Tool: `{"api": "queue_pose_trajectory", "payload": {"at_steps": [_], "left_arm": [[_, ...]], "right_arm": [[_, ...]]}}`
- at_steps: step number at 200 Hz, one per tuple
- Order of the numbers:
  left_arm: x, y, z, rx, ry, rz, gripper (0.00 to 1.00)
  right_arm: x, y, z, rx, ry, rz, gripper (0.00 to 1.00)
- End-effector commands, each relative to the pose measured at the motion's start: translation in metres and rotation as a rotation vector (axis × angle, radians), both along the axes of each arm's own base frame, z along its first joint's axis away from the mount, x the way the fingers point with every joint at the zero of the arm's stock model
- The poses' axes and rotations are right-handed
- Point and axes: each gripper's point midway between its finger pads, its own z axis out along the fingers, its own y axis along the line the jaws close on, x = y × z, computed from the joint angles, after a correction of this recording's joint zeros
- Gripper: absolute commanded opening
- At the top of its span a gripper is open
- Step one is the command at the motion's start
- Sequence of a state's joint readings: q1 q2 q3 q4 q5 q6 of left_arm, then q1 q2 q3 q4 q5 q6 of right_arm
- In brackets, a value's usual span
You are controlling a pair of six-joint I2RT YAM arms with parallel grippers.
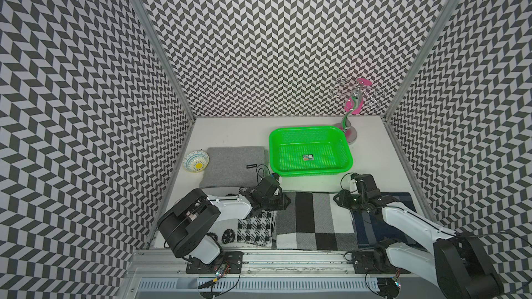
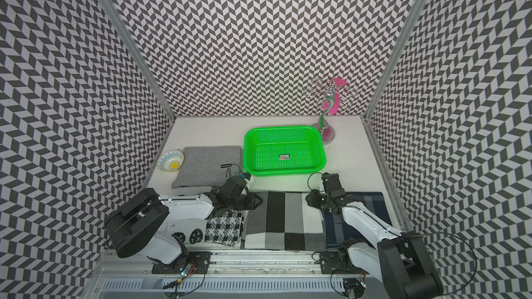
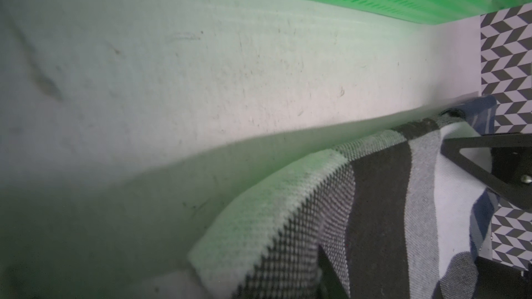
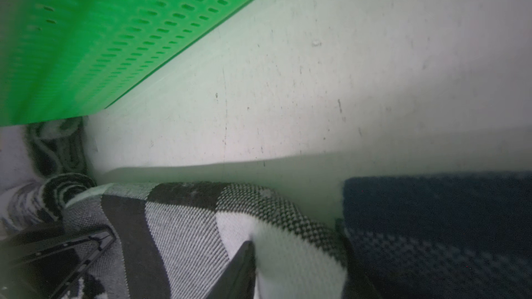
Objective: Put the folded scarf in the basket
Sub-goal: Pick up the scarf at the center of the board.
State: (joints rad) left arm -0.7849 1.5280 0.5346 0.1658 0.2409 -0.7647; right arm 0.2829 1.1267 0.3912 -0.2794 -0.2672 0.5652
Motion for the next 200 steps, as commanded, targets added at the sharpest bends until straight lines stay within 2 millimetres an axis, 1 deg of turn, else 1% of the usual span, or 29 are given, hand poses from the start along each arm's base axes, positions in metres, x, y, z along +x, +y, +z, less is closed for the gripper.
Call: {"api": "queue_pose_trajectory", "payload": {"at_steps": [1,10,20,39,72,89,114,122,129,139,146,150,155,158,173,184,200], "left_arm": [[-0.015,0.018,-0.014,0.072,0.062,0.007,0.11],[-0.013,0.023,-0.015,0.073,0.068,0.023,0.06],[-0.011,0.028,-0.017,0.074,0.076,0.042,0.0],[-0.008,0.038,-0.02,0.093,0.086,0.078,0.0],[0.001,0.046,-0.013,0.092,0.055,0.12,0.0],[0.004,0.047,-0.013,0.091,0.052,0.121,0.0],[0.006,0.046,-0.014,0.085,0.053,0.113,0.0],[0.005,0.045,-0.014,0.085,0.055,0.109,0.0],[0.005,0.046,-0.015,0.09,0.057,0.107,0.05],[0.005,0.046,-0.015,0.086,0.055,0.107,0.06],[0.004,0.045,-0.016,0.082,0.057,0.104,0.08],[0.003,0.045,-0.017,0.08,0.061,0.1,0.12],[0.003,0.045,-0.018,0.083,0.069,0.099,0.21],[0.002,0.045,-0.019,0.087,0.073,0.098,0.25],[0.001,0.043,-0.024,0.093,0.087,0.085,0.27],[-0.001,0.042,-0.026,0.093,0.094,0.081,0.36],[-0.002,0.039,-0.026,0.087,0.097,0.068,0.35]], "right_arm": [[-0.002,-0.003,-0.001,-0.012,0.046,-0.021,0.49],[-0.002,-0.002,-0.004,-0.014,0.059,-0.011,0.53],[-0.002,0.001,-0.005,-0.004,0.062,0.005,0.55],[-0.001,0.004,-0.002,0.003,0.059,0.019,0.57],[-0.002,0.006,-0.002,0.013,0.062,0.029,0.6],[-0.003,0.007,-0.003,0.016,0.08,0.035,0.6],[0.0,0.007,0.004,0.007,0.093,0.029,0.61],[-0.001,0.006,0.003,0.001,0.099,0.021,0.61],[-0.002,0.004,-0.001,-0.008,0.106,0.012,0.62],[-0.004,0.001,-0.008,-0.026,0.126,0.007,0.62],[-0.007,0.0,-0.014,-0.028,0.142,0.006,0.63],[-0.009,0.001,-0.017,-0.026,0.149,0.008,0.63],[-0.011,0.001,-0.021,-0.025,0.161,0.009,0.63],[-0.013,0.001,-0.023,-0.023,0.166,0.011,0.63],[-0.015,0.002,-0.027,-0.016,0.165,0.022,0.63],[-0.014,0.003,-0.027,-0.021,0.156,0.021,0.62],[-0.016,0.005,-0.028,-0.027,0.168,0.035,0.62]]}}
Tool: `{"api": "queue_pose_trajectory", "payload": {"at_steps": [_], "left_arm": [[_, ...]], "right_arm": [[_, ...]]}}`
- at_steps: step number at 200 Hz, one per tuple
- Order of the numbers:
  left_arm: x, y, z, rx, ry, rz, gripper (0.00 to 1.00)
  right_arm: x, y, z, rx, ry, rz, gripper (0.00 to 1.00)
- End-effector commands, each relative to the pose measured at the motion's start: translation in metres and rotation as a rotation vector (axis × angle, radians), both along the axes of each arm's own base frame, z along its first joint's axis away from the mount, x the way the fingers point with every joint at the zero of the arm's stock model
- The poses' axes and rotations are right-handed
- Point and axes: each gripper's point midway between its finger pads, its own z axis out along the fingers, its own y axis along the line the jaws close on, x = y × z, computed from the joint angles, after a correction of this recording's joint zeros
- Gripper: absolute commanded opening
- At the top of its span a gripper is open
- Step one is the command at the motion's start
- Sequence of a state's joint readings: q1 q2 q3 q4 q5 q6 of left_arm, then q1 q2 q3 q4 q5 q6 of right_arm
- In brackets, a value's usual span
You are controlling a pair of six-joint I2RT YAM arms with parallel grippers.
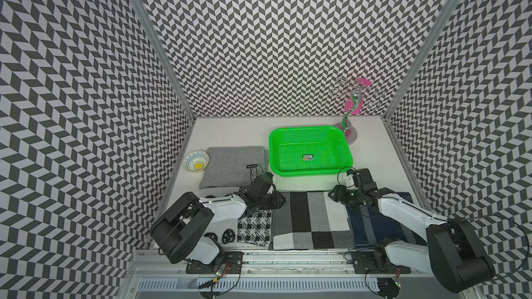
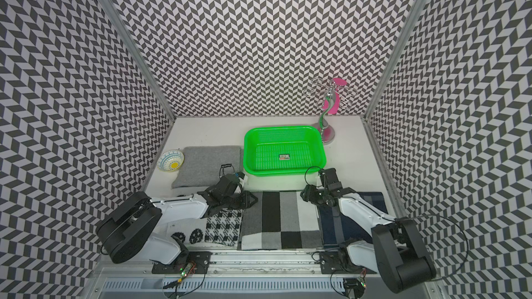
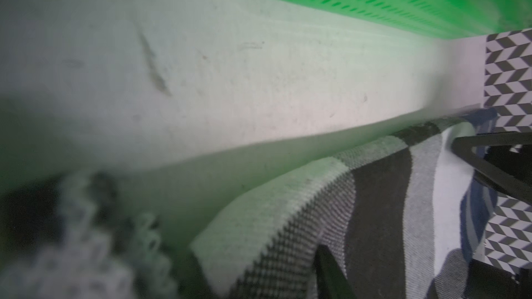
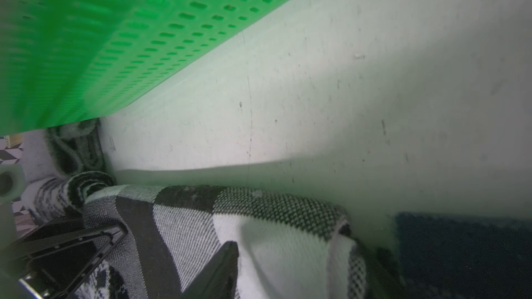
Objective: Put the folded scarf in the basket
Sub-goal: Pick up the scarf at the center of the board.
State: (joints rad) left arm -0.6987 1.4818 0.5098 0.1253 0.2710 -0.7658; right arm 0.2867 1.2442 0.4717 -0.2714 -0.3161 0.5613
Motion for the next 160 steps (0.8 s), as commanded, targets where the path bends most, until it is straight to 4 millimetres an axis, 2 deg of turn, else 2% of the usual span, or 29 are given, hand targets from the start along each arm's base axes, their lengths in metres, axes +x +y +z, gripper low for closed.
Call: {"api": "queue_pose_trajectory", "payload": {"at_steps": [1,16,34,47,65,84,108,136,160], "left_arm": [[-0.012,0.014,-0.027,0.088,0.069,-0.001,0.35],[-0.013,0.01,-0.024,0.079,0.062,-0.017,0.35],[-0.015,0.005,-0.024,0.066,0.058,-0.038,0.29],[-0.015,0.003,-0.025,0.062,0.059,-0.043,0.26],[-0.013,-0.001,-0.023,0.036,0.047,-0.054,0.25],[-0.013,-0.005,-0.02,0.019,0.037,-0.066,0.18],[-0.013,-0.013,-0.012,-0.027,0.014,-0.09,0.0],[-0.007,-0.014,0.002,-0.04,-0.031,-0.084,0.0],[-0.001,-0.015,0.018,-0.046,-0.063,-0.077,0.0]], "right_arm": [[-0.03,-0.008,-0.03,-0.061,0.13,0.008,0.62],[-0.038,-0.003,-0.032,-0.051,0.145,0.019,0.57],[-0.046,0.004,-0.034,-0.023,0.155,0.027,0.51],[-0.05,0.006,-0.037,-0.018,0.161,0.036,0.43],[-0.053,0.009,-0.036,-0.003,0.15,0.049,0.39],[-0.046,0.01,-0.031,0.003,0.104,0.057,0.33],[-0.04,0.021,-0.027,0.047,0.07,0.099,0.21],[-0.028,0.024,-0.015,0.041,0.001,0.123,0.0],[-0.018,0.022,0.005,0.025,-0.074,0.125,0.0]]}}
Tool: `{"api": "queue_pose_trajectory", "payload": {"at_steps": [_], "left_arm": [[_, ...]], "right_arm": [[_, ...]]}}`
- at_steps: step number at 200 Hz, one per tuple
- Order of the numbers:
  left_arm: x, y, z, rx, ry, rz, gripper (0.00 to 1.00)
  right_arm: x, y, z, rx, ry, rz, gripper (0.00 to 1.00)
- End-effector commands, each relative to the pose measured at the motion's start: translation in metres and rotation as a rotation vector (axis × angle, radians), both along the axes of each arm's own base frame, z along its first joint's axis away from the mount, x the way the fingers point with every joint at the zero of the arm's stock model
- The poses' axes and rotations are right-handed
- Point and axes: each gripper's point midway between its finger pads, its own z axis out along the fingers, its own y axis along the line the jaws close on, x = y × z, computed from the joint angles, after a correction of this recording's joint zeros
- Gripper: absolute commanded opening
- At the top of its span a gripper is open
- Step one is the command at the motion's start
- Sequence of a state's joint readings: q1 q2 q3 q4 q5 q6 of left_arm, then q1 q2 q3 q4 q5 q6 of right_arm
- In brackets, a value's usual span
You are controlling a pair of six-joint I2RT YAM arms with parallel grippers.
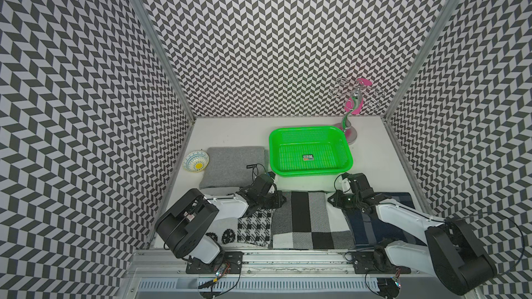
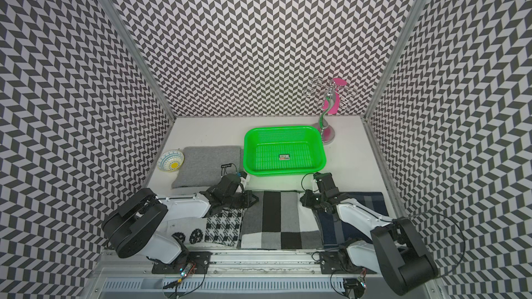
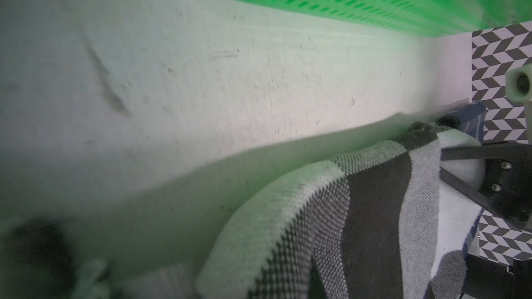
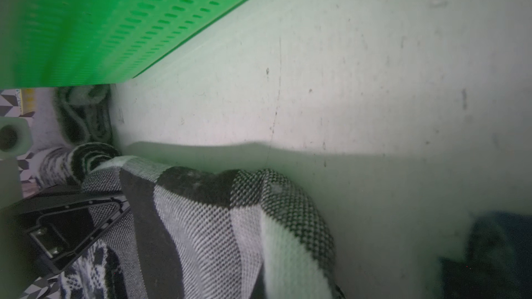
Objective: Put the folded scarf in the basket
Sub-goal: Pick up the scarf at the center of the board.
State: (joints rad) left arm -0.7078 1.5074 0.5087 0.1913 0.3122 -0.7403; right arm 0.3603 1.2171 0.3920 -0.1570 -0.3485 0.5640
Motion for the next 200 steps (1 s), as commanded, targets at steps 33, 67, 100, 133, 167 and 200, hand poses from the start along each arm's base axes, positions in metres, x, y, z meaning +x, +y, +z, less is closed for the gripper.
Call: {"api": "queue_pose_trajectory", "payload": {"at_steps": [33,67,100,133,167,200], "left_arm": [[0.013,-0.005,0.044,-0.017,-0.11,0.004,0.0],[0.02,-0.004,0.06,-0.009,-0.162,0.015,0.0],[0.027,-0.004,0.078,0.0,-0.212,0.027,0.0],[0.026,-0.006,0.099,-0.008,-0.257,0.023,0.0],[0.031,-0.003,0.127,-0.015,-0.319,0.042,0.0],[0.039,-0.009,0.149,-0.029,-0.359,0.041,0.0]], "right_arm": [[0.005,-0.002,0.038,-0.016,-0.142,0.028,0.0],[0.015,-0.004,0.067,-0.022,-0.272,0.03,0.0],[0.021,-0.002,0.086,-0.007,-0.346,0.037,0.0],[0.022,-0.002,0.108,0.017,-0.434,0.037,0.0],[0.027,-0.002,0.134,0.032,-0.516,0.025,0.0],[0.035,-0.002,0.158,0.03,-0.56,0.019,0.0]]}}
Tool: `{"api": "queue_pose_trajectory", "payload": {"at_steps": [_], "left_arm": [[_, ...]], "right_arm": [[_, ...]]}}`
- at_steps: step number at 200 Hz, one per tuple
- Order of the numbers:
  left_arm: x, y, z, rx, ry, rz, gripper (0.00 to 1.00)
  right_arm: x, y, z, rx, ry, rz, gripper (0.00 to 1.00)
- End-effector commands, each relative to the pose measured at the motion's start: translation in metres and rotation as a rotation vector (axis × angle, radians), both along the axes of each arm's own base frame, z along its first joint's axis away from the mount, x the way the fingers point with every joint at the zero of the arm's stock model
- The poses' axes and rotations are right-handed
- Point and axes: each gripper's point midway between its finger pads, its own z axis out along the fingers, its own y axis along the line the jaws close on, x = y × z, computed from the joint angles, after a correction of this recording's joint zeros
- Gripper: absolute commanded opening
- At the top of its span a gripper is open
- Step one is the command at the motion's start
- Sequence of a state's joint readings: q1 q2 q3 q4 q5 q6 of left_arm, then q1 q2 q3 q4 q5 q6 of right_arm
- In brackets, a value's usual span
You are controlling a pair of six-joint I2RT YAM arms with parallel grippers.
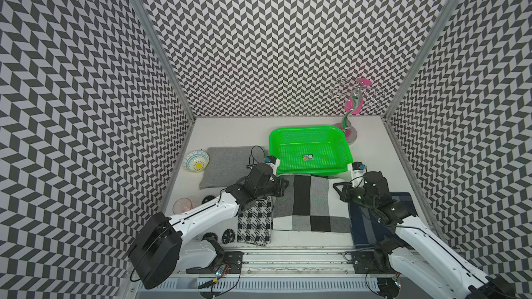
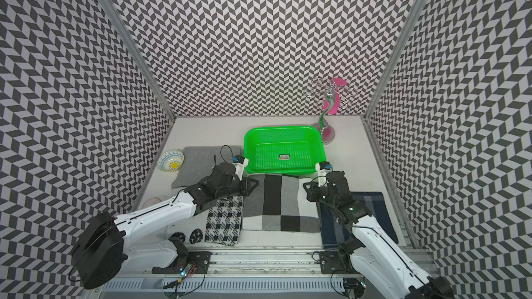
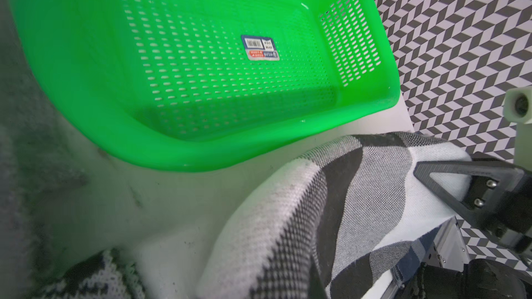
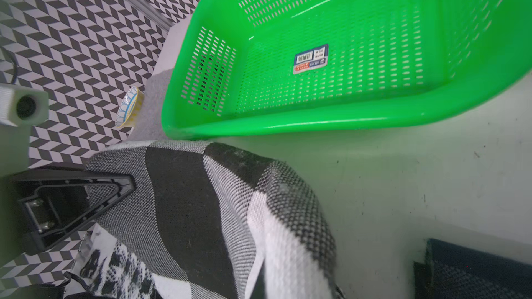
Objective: Put the folded scarf in the basket
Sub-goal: Pick up the scarf at the center of the board, then place the scarf in the basket.
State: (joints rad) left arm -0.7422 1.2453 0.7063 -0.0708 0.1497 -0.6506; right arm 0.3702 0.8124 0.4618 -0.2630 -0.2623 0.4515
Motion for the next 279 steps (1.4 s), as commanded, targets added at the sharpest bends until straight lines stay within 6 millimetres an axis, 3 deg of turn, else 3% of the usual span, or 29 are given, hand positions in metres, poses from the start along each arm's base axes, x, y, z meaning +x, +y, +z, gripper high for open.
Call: {"api": "queue_pose_trajectory", "payload": {"at_steps": [1,51,105,190,226,255,279], "left_arm": [[0.011,-0.004,0.031,-0.013,-0.082,0.007,0.0],[0.029,-0.01,0.075,-0.008,-0.18,0.015,0.0],[0.055,-0.024,0.125,-0.06,-0.246,0.027,0.0],[0.124,-0.015,0.163,-0.113,-0.322,0.108,0.0],[0.158,-0.011,0.155,-0.113,-0.311,0.128,0.0],[0.182,-0.008,0.128,-0.096,-0.285,0.154,0.0],[0.203,-0.008,0.101,-0.068,-0.243,0.157,0.0]], "right_arm": [[0.017,0.003,0.046,0.017,-0.138,-0.006,0.0],[0.04,-0.006,0.104,0.001,-0.306,-0.082,0.0],[0.07,-0.002,0.147,-0.026,-0.397,-0.099,0.0],[0.143,-0.023,0.183,-0.088,-0.498,-0.166,0.0],[0.174,-0.022,0.172,-0.082,-0.472,-0.157,0.0],[0.195,-0.026,0.15,-0.086,-0.438,-0.169,0.0],[0.212,-0.026,0.119,-0.097,-0.377,-0.159,0.0]]}}
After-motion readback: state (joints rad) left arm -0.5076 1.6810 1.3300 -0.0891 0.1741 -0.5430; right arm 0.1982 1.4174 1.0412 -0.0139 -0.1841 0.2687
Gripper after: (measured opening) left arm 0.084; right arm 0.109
